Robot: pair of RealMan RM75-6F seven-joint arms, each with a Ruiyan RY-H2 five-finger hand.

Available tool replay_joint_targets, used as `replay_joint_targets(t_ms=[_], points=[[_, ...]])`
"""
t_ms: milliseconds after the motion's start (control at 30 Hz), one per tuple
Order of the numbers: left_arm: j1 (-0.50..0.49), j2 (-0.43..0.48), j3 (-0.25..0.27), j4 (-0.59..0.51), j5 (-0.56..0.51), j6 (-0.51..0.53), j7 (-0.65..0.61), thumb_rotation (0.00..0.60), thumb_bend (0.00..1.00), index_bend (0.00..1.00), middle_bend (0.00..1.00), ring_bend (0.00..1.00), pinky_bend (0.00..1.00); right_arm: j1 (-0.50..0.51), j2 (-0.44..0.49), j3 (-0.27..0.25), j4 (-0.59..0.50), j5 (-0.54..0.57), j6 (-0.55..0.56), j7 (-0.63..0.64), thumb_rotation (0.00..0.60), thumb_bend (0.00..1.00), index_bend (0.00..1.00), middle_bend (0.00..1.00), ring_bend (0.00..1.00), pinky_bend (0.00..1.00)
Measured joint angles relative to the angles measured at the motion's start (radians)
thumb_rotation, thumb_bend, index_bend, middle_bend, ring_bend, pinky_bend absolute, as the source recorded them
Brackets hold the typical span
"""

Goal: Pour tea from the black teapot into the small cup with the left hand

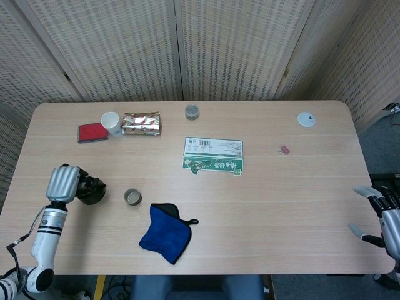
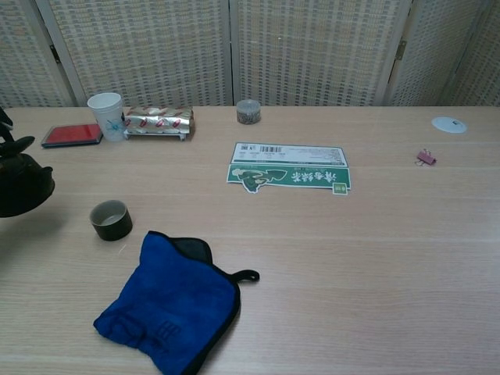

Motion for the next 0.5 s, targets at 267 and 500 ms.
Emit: replay_joint_targets(t_ms=[267, 500], points=[[-0.017, 0.004, 0.02, -0.029, 0.047, -0.003, 0.022, 0.365, 0.38, 1.0, 1.0, 0.93, 0.44, -0.004, 0.0, -0.001, 0.0, -0.001, 0.004, -0.001, 0.6, 0.12, 0.24, 0.24, 0.15, 0.18], [-0.037, -0.003, 0.035, -0.033, 0.1, 0.003, 0.064, 0.385, 0.39, 1.0, 1.0, 0.93, 0.44, -0.005, -0.001, -0.001, 0.002, -0.002, 0.006, 0.001, 0.6, 0.12, 0.24, 0.24, 0.15, 0.18]])
